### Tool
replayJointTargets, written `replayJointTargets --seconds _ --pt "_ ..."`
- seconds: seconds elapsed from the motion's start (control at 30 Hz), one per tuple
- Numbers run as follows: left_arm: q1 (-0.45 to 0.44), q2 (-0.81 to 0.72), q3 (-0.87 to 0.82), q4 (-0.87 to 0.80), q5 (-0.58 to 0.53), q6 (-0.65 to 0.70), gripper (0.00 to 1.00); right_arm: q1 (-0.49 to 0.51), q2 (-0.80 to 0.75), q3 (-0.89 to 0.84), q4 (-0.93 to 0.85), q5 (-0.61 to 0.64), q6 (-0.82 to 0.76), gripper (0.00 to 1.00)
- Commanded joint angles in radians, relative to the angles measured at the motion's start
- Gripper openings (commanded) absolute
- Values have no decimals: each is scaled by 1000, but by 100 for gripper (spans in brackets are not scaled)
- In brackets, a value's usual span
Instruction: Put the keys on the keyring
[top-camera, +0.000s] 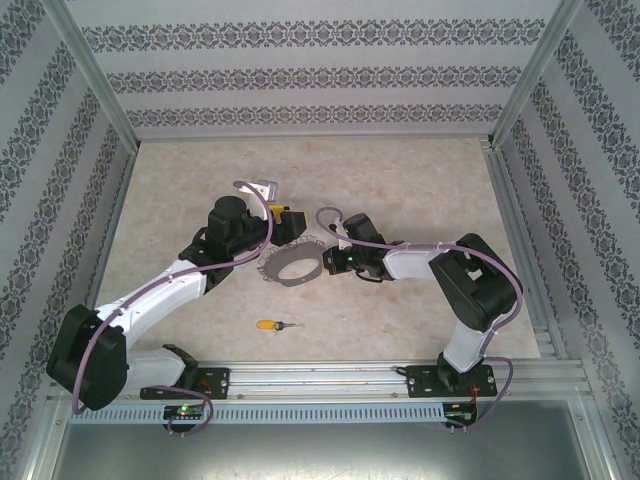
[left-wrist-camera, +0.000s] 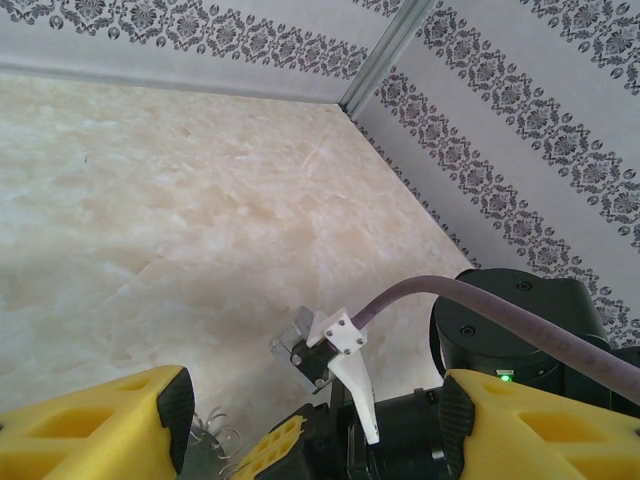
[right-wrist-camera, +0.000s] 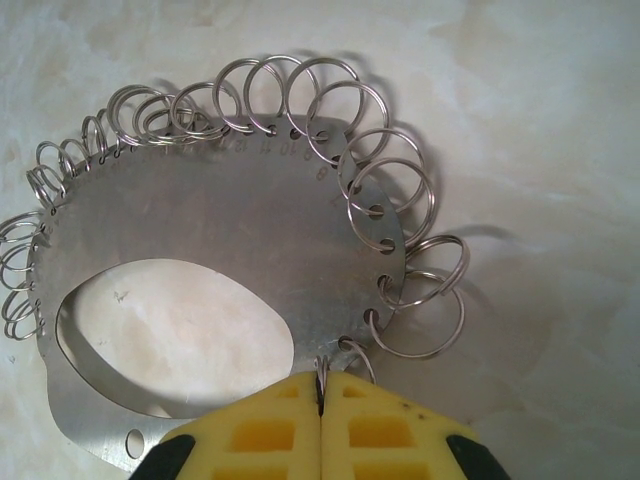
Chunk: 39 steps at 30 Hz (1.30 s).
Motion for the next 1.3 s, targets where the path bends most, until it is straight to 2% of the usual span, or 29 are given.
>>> replayJointTargets --seconds 0.0,0.37,1.27 --pt "8 -6 8 35 20 3 67 9 -14 -11 -13 21 -9 12" --pt "7 -7 1 37 22 3 67 24 -39 -25 -16 23 -8 21" --pt "8 -28 -15 40 13 5 67 43 -6 3 -13 8 9 20"
